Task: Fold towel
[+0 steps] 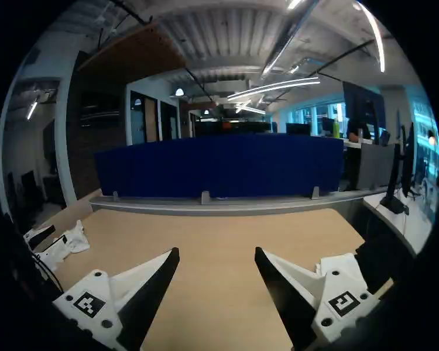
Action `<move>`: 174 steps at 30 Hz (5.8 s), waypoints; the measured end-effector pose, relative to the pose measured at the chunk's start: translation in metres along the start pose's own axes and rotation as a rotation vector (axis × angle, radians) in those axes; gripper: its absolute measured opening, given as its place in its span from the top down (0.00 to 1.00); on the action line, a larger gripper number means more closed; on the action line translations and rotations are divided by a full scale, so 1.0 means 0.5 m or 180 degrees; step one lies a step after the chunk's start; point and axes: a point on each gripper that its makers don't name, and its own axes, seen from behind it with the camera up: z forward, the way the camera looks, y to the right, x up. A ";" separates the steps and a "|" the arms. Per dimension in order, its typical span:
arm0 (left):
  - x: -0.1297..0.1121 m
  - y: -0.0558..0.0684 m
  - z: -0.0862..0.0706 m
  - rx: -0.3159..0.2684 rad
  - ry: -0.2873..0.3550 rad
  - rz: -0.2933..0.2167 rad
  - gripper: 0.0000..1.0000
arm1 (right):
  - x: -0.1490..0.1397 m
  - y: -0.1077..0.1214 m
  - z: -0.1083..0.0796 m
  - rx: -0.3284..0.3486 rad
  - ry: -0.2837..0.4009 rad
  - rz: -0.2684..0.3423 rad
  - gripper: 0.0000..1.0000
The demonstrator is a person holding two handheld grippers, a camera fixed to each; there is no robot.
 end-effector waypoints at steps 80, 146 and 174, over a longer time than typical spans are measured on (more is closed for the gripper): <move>-0.216 -0.048 0.039 0.0185 0.0034 -0.0282 0.05 | -0.055 0.230 0.036 -0.0396 0.0608 0.0125 0.00; -0.213 -0.048 0.038 0.0185 0.0034 -0.0283 0.04 | -0.278 0.259 0.103 -0.0375 0.0912 -0.0096 0.00; -0.216 -0.047 0.034 0.0184 0.0034 -0.0284 0.05 | -0.279 0.258 0.099 -0.0370 0.0909 -0.0096 0.00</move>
